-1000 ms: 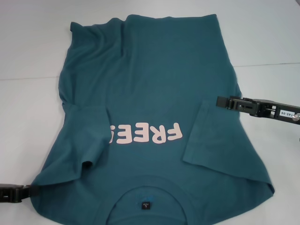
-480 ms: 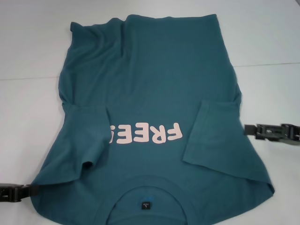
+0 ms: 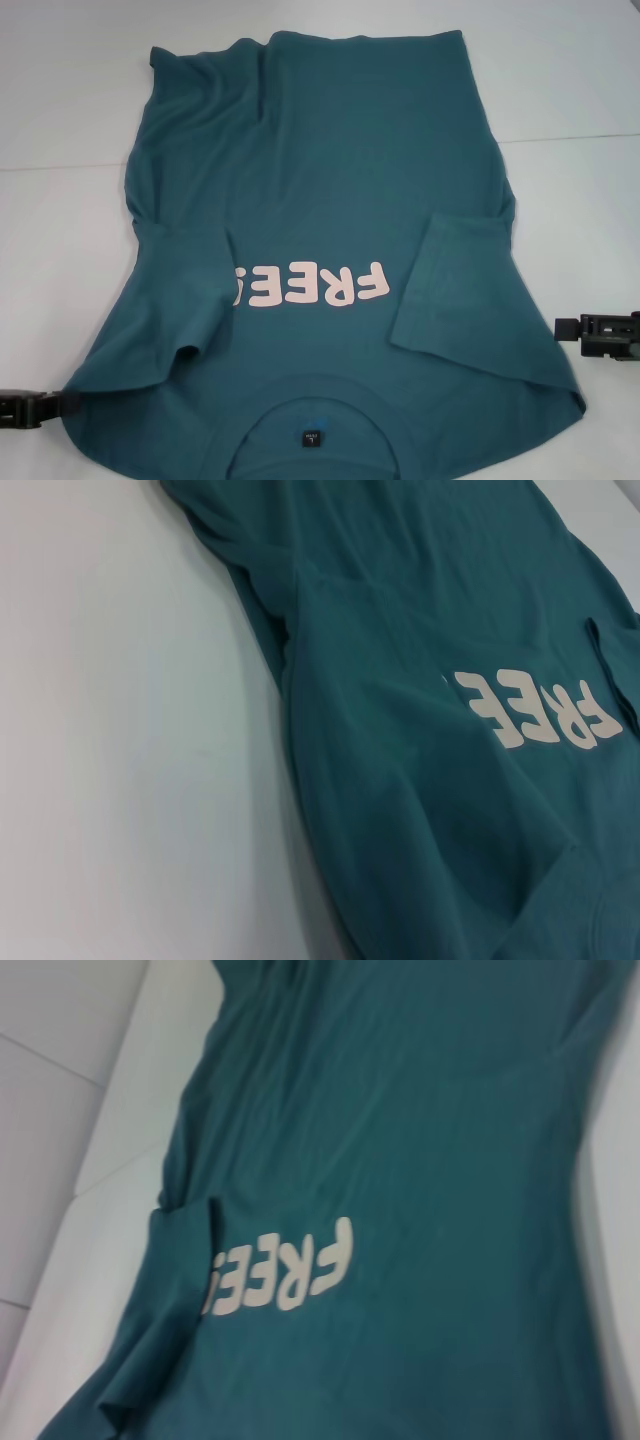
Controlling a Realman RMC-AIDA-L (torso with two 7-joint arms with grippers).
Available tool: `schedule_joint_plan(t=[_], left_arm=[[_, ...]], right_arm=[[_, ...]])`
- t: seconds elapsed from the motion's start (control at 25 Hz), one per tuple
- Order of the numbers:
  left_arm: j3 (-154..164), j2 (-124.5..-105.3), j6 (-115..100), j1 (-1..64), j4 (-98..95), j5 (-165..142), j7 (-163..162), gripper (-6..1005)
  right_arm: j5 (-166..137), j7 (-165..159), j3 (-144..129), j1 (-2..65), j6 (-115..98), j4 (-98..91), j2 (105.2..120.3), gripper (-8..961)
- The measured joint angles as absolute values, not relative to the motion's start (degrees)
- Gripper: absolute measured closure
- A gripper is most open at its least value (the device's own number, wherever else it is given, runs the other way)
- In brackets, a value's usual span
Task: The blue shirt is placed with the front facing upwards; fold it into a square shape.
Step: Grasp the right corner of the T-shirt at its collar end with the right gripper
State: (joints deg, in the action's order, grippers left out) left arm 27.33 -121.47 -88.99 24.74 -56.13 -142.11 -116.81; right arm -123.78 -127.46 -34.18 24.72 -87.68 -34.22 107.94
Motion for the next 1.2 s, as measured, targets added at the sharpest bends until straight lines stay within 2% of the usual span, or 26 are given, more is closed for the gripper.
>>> schedule_joint_plan(t=[0.44,1.2], left_arm=[[27.33,-121.46,-88.58,24.96,-55.76,-142.01,-116.81,993],[27.47,-121.46,-88.50,25.24,-55.63,-142.02,-116.81,993]], right_arm=[[-126.12,-126.89,-34.72,26.15,-81.12,-34.19,109.69,77],[-128.82,-126.75,-34.75,27.17,-78.42,-34.18,111.22,76]])
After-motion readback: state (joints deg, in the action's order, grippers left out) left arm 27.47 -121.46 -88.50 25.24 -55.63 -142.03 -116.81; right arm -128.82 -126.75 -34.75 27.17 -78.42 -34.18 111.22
